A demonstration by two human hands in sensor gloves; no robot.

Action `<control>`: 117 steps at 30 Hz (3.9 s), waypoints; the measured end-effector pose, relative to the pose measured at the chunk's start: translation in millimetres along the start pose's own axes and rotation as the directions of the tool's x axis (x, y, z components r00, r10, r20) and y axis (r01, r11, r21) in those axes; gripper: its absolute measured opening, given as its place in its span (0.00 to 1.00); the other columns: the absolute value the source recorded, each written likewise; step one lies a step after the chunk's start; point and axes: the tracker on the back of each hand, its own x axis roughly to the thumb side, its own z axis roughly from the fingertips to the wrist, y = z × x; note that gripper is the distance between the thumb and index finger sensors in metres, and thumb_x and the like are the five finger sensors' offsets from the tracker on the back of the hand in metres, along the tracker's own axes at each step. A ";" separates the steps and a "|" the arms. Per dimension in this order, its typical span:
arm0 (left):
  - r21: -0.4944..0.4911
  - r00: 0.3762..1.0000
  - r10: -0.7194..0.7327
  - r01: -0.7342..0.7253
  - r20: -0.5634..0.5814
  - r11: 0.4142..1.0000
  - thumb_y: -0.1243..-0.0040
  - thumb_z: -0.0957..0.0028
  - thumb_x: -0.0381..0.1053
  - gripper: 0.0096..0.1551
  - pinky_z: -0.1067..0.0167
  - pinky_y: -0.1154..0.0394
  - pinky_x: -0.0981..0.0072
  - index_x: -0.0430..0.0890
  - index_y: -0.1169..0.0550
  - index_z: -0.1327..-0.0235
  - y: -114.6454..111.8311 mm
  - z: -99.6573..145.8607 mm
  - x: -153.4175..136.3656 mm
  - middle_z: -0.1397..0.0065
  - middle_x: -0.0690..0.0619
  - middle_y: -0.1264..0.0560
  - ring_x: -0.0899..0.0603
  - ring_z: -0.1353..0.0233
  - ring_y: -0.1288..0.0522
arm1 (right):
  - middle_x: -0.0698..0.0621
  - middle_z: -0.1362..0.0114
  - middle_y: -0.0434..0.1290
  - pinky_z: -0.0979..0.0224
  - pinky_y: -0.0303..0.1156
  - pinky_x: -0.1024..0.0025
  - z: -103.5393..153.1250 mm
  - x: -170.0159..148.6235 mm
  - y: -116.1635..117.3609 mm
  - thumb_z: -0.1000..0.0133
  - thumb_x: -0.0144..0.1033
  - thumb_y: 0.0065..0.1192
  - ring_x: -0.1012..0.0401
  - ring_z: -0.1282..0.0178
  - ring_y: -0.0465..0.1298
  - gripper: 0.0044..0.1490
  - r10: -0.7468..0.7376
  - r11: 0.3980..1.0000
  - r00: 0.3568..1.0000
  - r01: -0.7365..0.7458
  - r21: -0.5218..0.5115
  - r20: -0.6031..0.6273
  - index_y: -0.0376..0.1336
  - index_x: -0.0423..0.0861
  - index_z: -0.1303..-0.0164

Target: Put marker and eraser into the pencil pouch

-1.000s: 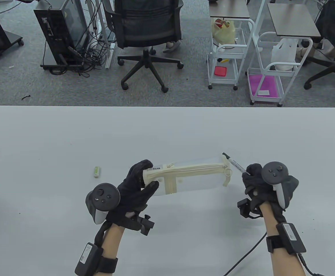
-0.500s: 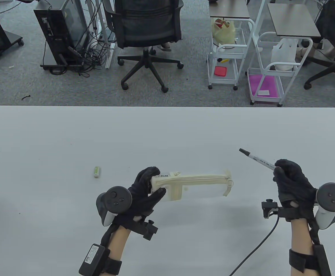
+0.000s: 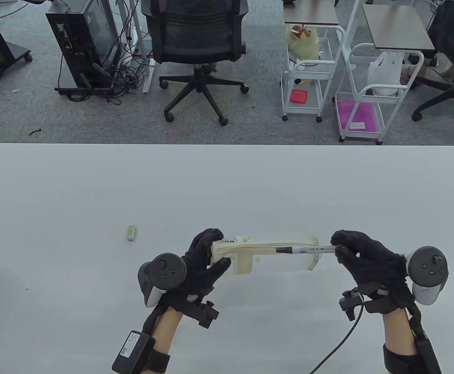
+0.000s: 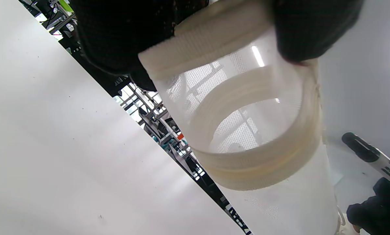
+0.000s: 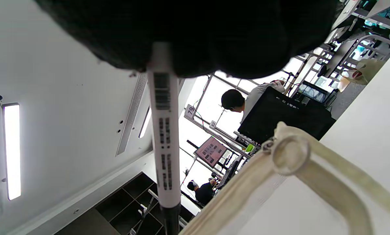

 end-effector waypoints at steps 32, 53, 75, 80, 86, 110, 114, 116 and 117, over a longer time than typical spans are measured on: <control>-0.064 0.996 -0.024 0.029 0.087 0.998 0.41 0.52 0.67 0.42 0.41 0.18 0.53 0.62 0.37 0.23 -20.8 3.5 22.3 0.18 0.47 0.33 0.41 0.36 0.17 | 0.50 0.50 0.81 0.36 0.73 0.47 24.0 50.2 95.2 0.60 0.41 0.78 0.57 0.60 0.82 0.23 0.767 0.642 0.623 -0.748 -0.168 0.153 0.76 0.54 0.54; 0.018 0.992 0.128 -0.128 -0.008 0.992 0.42 0.52 0.67 0.42 0.40 0.19 0.51 0.61 0.38 0.22 1.1 1.4 -5.7 0.16 0.45 0.34 0.39 0.34 0.18 | 0.41 0.13 0.42 0.25 0.52 0.30 -6.4 -70.1 25.4 0.57 0.60 0.73 0.31 0.15 0.50 0.64 -0.114 0.914 0.947 0.219 0.343 -0.301 0.41 0.61 0.16; 0.072 0.981 -0.188 0.192 -0.054 0.979 0.51 0.53 0.74 0.52 0.32 0.25 0.42 0.55 0.46 0.15 55.2 1.9 -2.3 0.13 0.45 0.38 0.37 0.25 0.25 | 0.41 0.18 0.53 0.36 0.70 0.39 -7.3 -72.6 38.2 0.59 0.48 0.78 0.38 0.25 0.66 0.48 -0.371 0.894 0.877 0.426 0.138 -0.305 0.58 0.62 0.27; 0.143 0.897 -0.326 0.379 -0.297 0.914 0.48 0.51 0.71 0.49 0.33 0.25 0.46 0.55 0.43 0.17 88.5 -8.8 -38.9 0.20 0.47 0.33 0.42 0.30 0.24 | 0.41 0.18 0.53 0.36 0.70 0.39 -6.6 -75.1 36.5 0.58 0.48 0.77 0.38 0.25 0.66 0.48 -0.375 0.893 0.872 0.431 0.129 -0.314 0.59 0.61 0.26; -0.124 0.599 -0.547 0.601 -0.585 0.790 0.44 0.49 0.65 0.43 0.32 0.26 0.45 0.54 0.39 0.20 103.0 -32.5 -102.0 0.23 0.48 0.31 0.42 0.31 0.25 | 0.41 0.18 0.53 0.36 0.70 0.39 -7.7 -75.3 35.2 0.58 0.48 0.77 0.38 0.25 0.66 0.48 -0.370 0.894 0.874 0.427 0.136 -0.315 0.59 0.61 0.26; -0.450 0.342 -0.732 0.614 -0.589 0.649 0.38 0.52 0.61 0.28 0.27 0.34 0.33 0.54 0.23 0.40 85.8 -39.2 -147.4 0.25 0.48 0.27 0.37 0.25 0.27 | 0.40 0.18 0.54 0.36 0.70 0.39 -6.5 -82.0 34.7 0.58 0.48 0.77 0.38 0.25 0.67 0.47 -0.345 0.902 0.872 0.410 0.133 -0.348 0.59 0.60 0.27; -0.343 0.475 -0.681 0.615 -0.557 0.710 0.39 0.51 0.60 0.27 0.30 0.27 0.40 0.57 0.26 0.38 93.5 -41.2 -122.6 0.28 0.49 0.22 0.40 0.29 0.21 | 0.41 0.18 0.54 0.36 0.70 0.38 -6.2 -83.2 32.9 0.58 0.47 0.77 0.38 0.25 0.67 0.47 -0.351 0.902 0.868 0.414 0.123 -0.352 0.59 0.59 0.26; -0.314 0.555 -0.681 0.616 -0.479 0.723 0.37 0.52 0.60 0.26 0.34 0.22 0.45 0.59 0.26 0.39 98.8 -47.9 -95.7 0.36 0.55 0.17 0.45 0.36 0.15 | 0.40 0.18 0.54 0.36 0.70 0.38 -6.1 -83.2 32.5 0.58 0.47 0.77 0.38 0.25 0.67 0.47 -0.354 0.901 0.866 0.417 0.120 -0.353 0.59 0.59 0.26; -0.286 0.577 -0.681 0.629 -0.451 0.723 0.37 0.52 0.60 0.26 0.36 0.20 0.48 0.60 0.26 0.39 101.1 -50.6 -81.0 0.40 0.57 0.15 0.48 0.40 0.13 | 0.40 0.18 0.54 0.36 0.70 0.38 -6.0 -83.0 32.4 0.58 0.47 0.77 0.38 0.25 0.67 0.47 -0.354 0.901 0.866 0.417 0.119 -0.354 0.59 0.59 0.26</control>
